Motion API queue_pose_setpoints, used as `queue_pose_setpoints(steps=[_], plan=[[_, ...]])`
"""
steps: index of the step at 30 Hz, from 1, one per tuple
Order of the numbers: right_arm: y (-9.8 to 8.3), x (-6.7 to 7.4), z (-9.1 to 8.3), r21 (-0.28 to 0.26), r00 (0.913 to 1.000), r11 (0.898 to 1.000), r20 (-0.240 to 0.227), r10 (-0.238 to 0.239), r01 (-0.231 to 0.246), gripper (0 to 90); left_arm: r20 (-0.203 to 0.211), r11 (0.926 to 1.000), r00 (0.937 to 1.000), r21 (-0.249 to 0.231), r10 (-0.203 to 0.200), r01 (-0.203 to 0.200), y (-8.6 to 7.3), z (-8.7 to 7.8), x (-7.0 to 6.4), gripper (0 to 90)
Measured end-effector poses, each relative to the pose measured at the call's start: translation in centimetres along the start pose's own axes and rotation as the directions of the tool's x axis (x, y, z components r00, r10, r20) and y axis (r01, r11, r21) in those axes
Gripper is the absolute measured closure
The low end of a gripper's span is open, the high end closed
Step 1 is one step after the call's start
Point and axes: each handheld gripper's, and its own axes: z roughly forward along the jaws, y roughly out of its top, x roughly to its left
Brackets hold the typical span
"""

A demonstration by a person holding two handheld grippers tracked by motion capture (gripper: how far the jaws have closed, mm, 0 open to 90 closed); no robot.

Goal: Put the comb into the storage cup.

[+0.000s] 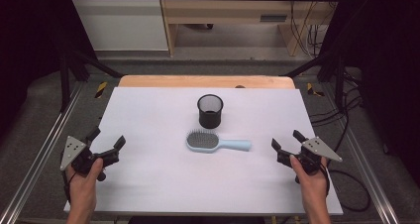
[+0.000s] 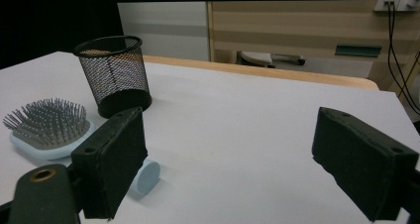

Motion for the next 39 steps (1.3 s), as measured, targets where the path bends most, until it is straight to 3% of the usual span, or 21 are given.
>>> queue_pose_setpoints(steps=[7,15,16,19,23,24,29,32,39], plan=[[-0.1,0.1,-0.1,0.005,0.9998,1.000,-0.001,0.018,-0.018,12.2,0.020,0.9996,0.9996,0.018,0.020,-0.020,-0.1,0.3,-0.5,1.4],[0.3,1.1,1.3,0.062,0.9998,0.998,-0.005,0.018,-0.018,11.7,0.020,0.9988,0.9993,0.038,0.032,-0.033,-0.3,0.4,-0.7,1.4],[0.8,1.3,1.9,0.129,0.9989,0.991,0.038,-0.027,0.022,12.7,0.027,0.9986,0.9991,0.043,0.031,-0.032,-0.3,0.5,-0.7,1.4],[1.5,1.3,3.0,0.183,0.9980,0.983,0.050,-0.037,0.028,12.6,0.029,0.9985,0.9991,0.046,0.030,-0.031,-0.3,0.5,-0.8,1.4],[2.5,1.4,4.0,0.221,0.9980,0.975,0.052,-0.035,0.023,11.3,0.028,0.9984,0.9991,0.047,0.031,-0.032,-0.3,0.5,-0.8,1.5],[3.5,1.5,4.7,0.246,0.9971,0.968,0.049,-0.059,0.045,11.0,0.028,0.9982,0.9991,0.051,0.032,-0.033,-0.3,0.5,-0.8,1.6],[5.2,1.9,5.7,0.265,0.9956,0.961,0.025,-0.090,0.080,11.7,0.024,0.9980,0.9992,0.055,0.032,-0.033,-0.4,0.5,-0.7,1.7],[6.8,2.2,6.6,0.265,0.9945,0.959,0.013,-0.104,0.096,17.7,0.026,0.9979,0.9991,0.055,0.033,-0.035,-0.4,0.6,-0.8,1.7],[7.9,2.9,8.3,0.277,0.9905,0.951,-0.012,-0.137,0.135,46.3,0.028,0.9977,0.9990,0.057,0.035,-0.037,-0.4,0.6,-0.8,1.8]])
